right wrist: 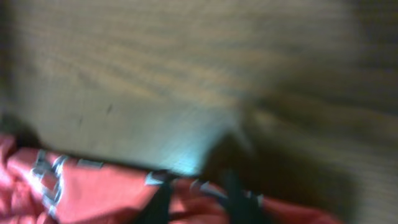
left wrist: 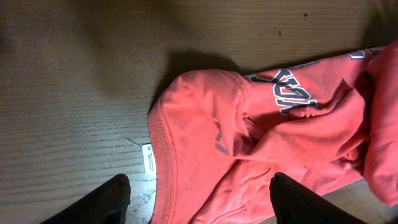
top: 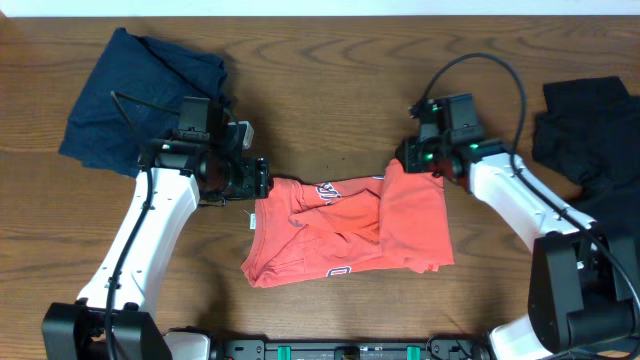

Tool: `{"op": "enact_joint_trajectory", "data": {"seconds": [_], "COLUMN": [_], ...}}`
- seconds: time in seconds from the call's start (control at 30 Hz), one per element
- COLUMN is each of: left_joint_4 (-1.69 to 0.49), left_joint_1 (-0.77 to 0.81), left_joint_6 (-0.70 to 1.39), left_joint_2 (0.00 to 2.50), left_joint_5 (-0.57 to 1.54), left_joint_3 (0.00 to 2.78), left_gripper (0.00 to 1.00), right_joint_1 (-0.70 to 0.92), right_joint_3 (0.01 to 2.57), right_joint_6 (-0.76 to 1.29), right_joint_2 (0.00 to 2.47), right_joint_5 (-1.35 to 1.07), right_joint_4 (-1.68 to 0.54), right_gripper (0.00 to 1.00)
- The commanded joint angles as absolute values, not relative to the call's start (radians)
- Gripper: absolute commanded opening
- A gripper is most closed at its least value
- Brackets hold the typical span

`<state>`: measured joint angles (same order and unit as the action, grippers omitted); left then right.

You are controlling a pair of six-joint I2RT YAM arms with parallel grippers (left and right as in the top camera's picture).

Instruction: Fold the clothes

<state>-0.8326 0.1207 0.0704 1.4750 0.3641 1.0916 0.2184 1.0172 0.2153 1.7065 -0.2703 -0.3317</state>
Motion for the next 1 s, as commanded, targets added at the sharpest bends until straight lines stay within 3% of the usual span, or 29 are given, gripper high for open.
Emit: {"op": "enact_joint_trajectory", "data": {"seconds": [0.0,0.07,0.1,0.13,0.17,0.2,0.27,0.4,0.53,0.7,0.8,0.9,0.97], "left_joint_4": [-0.841,-0.849,-0.852,-0.856,-0.859,-0.86,-0.86,-0.857,-0.851,-0.852,-0.851,-0.852,-0.852], "left_joint_1": [0.124,0.124,0.124,0.124,0.124,0.124,0.124,0.124,0.124,0.124,0.124,0.124,0.124], "left_joint_6": [0.06,0.06,0.06,0.06,0.06,0.06,0.06,0.06,0.06,0.06,0.06,0.06,0.06], "left_joint_2": [1.462,1.462,1.462,1.462,1.462,1.462,1.462,1.463,1.463,1.463,1.463,1.463,1.463], "left_joint_5": [0.374,0.374,0.374,0.374,0.374,0.374,0.374,0.374,0.374,0.374,0.374,0.374,0.374], "left_joint_3": [1.11,1.11,1.11,1.11,1.11,1.11,1.11,1.11,1.11,1.11,1.11,1.11,1.11], "left_gripper": [0.73,0.73,0.73,0.73,0.73,0.73,0.73,0.73,0.73,0.73,0.73,0.74,0.74], "right_joint_1": [0.192,0.181,0.176,0.172,0.169,0.17,0.18,0.244,0.341,0.456,0.513,0.564,0.595], "right_joint_3": [1.019,1.019,1.019,1.019,1.019,1.019,1.019,1.019,1.019,1.018,1.008,0.978,0.957], "right_joint_6": [0.195,0.169,0.16,0.146,0.122,0.115,0.086,-0.003,-0.014,0.12,0.209,0.268,0.295], "right_joint_2": [1.692,1.689,1.685,1.679,1.667,1.661,1.647,1.631,1.622,1.622,1.623,1.623,1.623], "right_joint_5": [-0.36,-0.397,-0.416,-0.441,-0.479,-0.497,-0.556,-0.591,-0.49,-0.277,-0.182,-0.161,-0.175], "right_joint_4": [-0.334,-0.368,-0.392,-0.421,-0.48,-0.513,-0.605,-0.775,-0.845,-0.883,-0.899,-0.9,-0.899], "right_gripper": [0.68,0.69,0.57,0.37,0.23,0.22,0.47,0.52,0.68,0.71,0.59,0.29,0.16]}}
